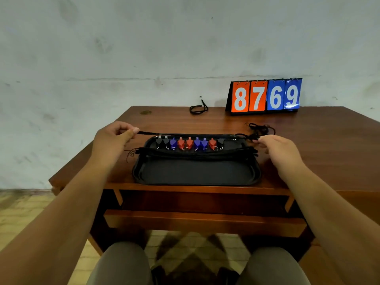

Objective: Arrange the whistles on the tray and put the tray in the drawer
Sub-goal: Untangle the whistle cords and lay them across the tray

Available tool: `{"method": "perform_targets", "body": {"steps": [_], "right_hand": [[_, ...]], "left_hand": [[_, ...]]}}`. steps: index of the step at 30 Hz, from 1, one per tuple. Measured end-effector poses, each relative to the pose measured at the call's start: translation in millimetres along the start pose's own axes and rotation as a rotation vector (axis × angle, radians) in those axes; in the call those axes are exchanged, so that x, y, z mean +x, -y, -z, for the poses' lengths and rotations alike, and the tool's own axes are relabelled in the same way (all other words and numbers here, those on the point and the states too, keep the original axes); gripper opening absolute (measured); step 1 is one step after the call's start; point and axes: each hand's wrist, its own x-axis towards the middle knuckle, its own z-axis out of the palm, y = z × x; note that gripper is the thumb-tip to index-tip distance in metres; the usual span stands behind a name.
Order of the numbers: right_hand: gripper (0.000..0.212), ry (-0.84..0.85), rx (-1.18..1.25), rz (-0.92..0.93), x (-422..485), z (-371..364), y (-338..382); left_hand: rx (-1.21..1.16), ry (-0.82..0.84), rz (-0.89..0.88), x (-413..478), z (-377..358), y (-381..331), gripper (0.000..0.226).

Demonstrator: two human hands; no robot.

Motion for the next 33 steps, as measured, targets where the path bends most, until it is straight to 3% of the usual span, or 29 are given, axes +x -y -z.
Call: {"method": "perform_targets", "body": {"steps": [8, 18, 26, 33], "right_hand": [[0.038, -0.09, -0.216, 0.091, -15, -3, -9], [0.034, -0.093, -0.388, 0.158, -26, -5, -2], [0.034, -0.076, -0.45, 0.183, -25, -7, -4], [0.035, -0.096, -0.353, 0.129, -24, -4, -1]], "left_hand": [[0.056, 0.017, 0.042, -18, -4, 20, 0.009], [0.074, 0.131, 0.119, -16, -4, 30, 0.012], [0.051, 0.089, 0.133, -15, -5, 29, 0.016], [0.121, 0.016, 0.184, -14, -4, 29, 0.027]]}}
